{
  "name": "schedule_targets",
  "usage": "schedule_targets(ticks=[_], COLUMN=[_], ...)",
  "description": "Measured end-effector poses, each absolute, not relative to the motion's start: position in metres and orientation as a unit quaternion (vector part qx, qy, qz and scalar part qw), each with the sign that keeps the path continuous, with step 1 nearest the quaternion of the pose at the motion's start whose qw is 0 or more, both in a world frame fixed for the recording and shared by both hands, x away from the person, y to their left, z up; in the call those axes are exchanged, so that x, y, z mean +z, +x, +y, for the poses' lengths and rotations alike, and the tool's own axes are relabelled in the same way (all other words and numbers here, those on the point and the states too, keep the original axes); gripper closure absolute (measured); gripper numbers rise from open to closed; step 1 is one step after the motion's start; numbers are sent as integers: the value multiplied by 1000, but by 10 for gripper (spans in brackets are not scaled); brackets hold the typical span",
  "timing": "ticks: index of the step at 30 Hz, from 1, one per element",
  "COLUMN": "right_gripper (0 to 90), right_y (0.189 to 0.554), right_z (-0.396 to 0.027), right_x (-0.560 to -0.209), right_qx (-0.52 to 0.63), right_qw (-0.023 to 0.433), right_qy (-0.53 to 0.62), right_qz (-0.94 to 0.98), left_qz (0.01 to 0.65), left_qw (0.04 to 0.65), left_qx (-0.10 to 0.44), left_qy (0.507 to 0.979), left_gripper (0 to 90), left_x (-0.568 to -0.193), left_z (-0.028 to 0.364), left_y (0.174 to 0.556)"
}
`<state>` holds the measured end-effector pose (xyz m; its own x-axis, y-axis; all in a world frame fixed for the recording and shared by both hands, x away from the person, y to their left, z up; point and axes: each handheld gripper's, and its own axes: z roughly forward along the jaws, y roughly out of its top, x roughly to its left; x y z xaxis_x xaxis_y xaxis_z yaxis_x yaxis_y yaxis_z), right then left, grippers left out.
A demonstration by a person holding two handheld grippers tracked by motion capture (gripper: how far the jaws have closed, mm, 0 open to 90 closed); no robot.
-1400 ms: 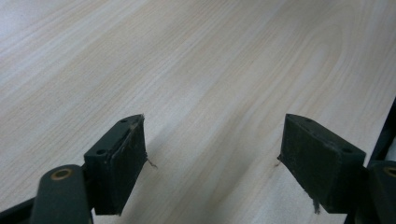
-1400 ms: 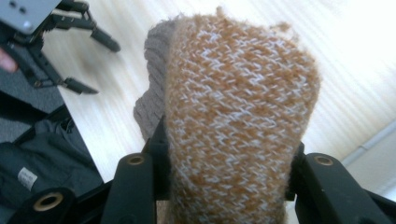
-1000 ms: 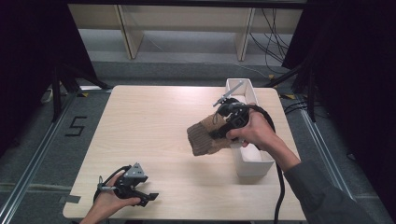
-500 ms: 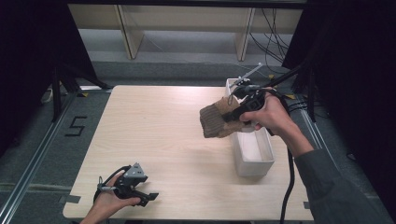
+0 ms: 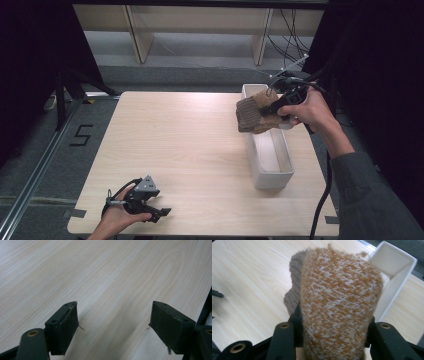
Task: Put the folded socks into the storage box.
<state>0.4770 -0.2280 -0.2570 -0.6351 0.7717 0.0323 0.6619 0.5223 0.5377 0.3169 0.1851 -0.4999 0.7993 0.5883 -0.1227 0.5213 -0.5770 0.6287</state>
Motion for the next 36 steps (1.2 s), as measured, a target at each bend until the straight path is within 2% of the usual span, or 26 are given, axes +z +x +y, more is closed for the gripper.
schedule_targets(ticks=[11, 25, 36], right_gripper=[554, 554, 552], right_y=[497, 532, 542], right_z=[-251, -257, -253], right_x=[-264, -298, -327], right_qx=[228, 175, 139], right_qw=[126, 154, 167], right_qy=[444, 448, 430], right_qz=[857, 863, 877], left_qz=[321, 313, 311], left_qw=[339, 332, 329], left_qx=[47, 46, 48], left_qy=[883, 889, 890], left_gripper=[218, 230, 230], left_x=[-502, -503, -504], left_z=[187, 184, 185], left_y=[319, 318, 319])
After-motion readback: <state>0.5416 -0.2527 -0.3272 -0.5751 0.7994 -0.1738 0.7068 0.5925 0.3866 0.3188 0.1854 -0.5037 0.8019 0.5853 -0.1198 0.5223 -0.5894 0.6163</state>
